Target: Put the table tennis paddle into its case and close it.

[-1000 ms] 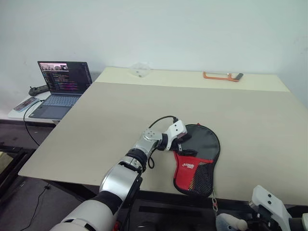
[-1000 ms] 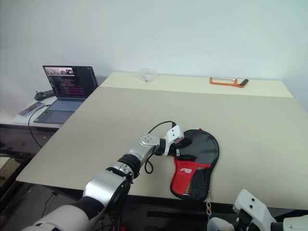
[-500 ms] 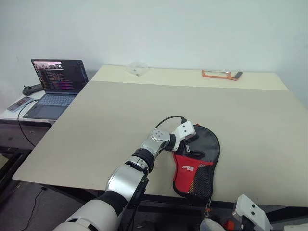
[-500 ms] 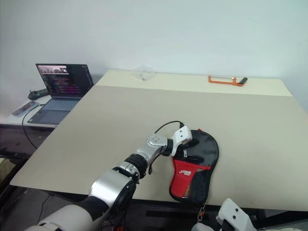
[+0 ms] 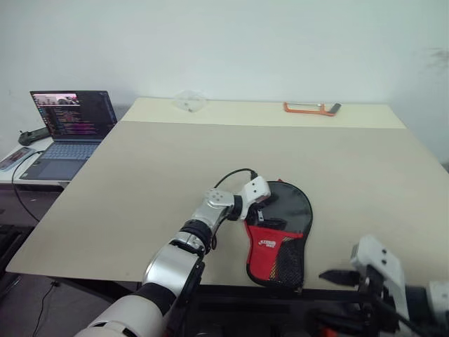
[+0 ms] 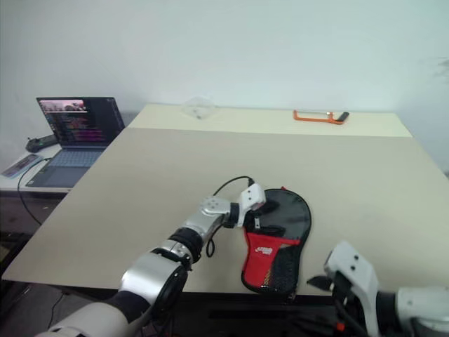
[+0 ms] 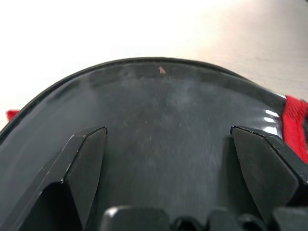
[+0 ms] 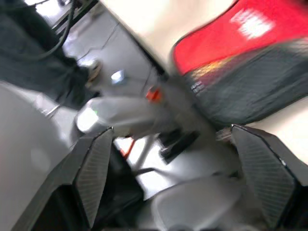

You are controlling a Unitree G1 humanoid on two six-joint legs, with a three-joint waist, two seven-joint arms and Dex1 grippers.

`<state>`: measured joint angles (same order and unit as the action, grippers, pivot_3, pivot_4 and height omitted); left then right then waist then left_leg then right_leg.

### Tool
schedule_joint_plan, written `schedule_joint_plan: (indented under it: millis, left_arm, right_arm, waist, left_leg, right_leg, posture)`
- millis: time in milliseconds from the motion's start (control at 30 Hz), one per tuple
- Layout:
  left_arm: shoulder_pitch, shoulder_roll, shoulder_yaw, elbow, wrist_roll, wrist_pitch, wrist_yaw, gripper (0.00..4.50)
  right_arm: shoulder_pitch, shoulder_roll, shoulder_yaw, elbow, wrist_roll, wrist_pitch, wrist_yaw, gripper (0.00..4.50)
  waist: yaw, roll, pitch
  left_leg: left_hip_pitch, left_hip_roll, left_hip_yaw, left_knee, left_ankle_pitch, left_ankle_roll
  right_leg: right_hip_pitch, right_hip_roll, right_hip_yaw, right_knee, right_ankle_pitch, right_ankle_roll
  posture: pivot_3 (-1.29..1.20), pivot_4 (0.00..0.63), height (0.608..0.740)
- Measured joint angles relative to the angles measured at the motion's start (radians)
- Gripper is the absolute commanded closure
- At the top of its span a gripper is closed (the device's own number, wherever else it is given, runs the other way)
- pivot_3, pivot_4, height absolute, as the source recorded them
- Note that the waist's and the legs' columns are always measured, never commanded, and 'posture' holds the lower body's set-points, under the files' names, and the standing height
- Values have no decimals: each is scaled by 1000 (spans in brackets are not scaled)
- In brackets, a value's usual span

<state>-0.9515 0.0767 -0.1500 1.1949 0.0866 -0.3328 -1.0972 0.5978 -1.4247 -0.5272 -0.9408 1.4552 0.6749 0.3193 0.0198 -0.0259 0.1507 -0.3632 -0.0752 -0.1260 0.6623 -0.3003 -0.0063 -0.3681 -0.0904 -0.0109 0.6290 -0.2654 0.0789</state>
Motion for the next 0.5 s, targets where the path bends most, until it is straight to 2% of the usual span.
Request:
schedule_joint_plan:
  millis: [67, 133, 300, 433, 500]
  left_arm:
    - [24, 23, 19, -35, -26, -4, -29, 0]
    - [63, 59, 36, -96, -57, 5, -72, 0]
    - [244, 233, 88, -416, -168, 154, -158, 0]
    - [382, 354, 133, -710, -228, 325, -135, 0]
    - [446, 394, 157, -819, -252, 393, -111, 0]
  right_arm:
    - [-115, 15, 19, 66, -18, 0, 24, 186]
    - [-250, 47, 98, 125, -75, -12, 28, 186]
    - [-604, 259, 405, 280, -351, -48, 60, 186]
    - [-802, 423, 561, 458, -561, -71, 122, 186]
    - [-875, 488, 609, 564, -653, -95, 157, 186]
  waist:
    - [-3, 1, 1]
    - [-8, 3, 2]
    - [-30, 3, 10]
    - [-28, 4, 11]
    - [-23, 5, 11]
  left_leg:
    - [0, 0, 0, 0, 0, 0]
    - [0, 0, 0, -1, 0, 0]
    - [-5, -1, 0, -1, 3, -5]
    - [-18, -1, 0, 2, 3, -6]
    - [-19, -1, 0, 2, 3, -6]
  right_leg:
    - [-1, 0, 0, 0, 0, -1]
    - [-2, 0, 0, 1, 0, -1]
    - [-7, 0, 1, 1, 1, -2]
    - [-21, -1, 2, 3, 1, -3]
    - [-22, -1, 1, 3, 2, -3]
  posture:
    - [0, 150, 740]
    - [0, 150, 740]
    - [0, 150, 740]
    - [0, 150, 740]
    - [0, 150, 740]
